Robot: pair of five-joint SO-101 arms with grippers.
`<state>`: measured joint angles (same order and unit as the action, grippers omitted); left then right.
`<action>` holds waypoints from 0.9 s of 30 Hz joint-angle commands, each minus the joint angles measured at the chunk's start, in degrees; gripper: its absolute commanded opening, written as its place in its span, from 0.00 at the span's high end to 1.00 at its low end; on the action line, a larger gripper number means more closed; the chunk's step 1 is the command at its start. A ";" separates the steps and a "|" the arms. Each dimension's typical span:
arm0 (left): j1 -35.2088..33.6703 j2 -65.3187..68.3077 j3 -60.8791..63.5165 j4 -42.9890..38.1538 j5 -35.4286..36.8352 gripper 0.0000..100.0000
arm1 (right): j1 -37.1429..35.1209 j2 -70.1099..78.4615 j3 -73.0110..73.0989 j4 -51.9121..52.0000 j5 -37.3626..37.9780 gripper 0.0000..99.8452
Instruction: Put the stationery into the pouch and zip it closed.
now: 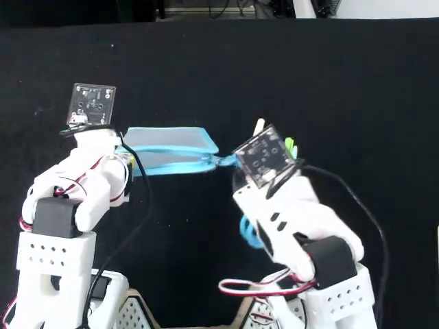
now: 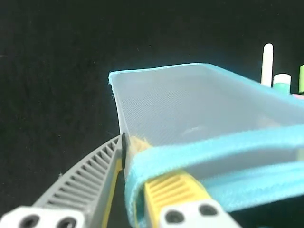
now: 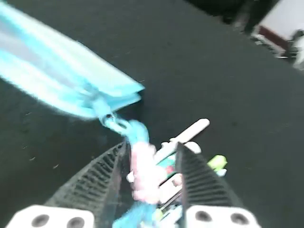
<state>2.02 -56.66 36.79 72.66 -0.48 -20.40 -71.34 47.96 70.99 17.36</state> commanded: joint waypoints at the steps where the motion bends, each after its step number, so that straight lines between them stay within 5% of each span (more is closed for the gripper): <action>1: 0.66 0.53 0.40 -0.79 1.67 0.97 | -4.84 -1.10 -0.92 1.67 -0.88 0.83; 7: 0.66 0.35 3.91 -3.52 1.67 0.97 | -4.40 -1.01 -5.85 4.57 -1.32 0.86; 14: 0.57 0.35 7.87 -6.68 1.32 0.97 | 8.09 6.20 -4.35 0.09 -1.67 0.86; 27: 0.57 0.35 11.47 -9.67 1.41 0.97 | 16.18 41.71 -9.10 -13.01 -19.08 0.86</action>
<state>2.02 -56.75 48.66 63.25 0.48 -6.15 -34.95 42.42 62.73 0.75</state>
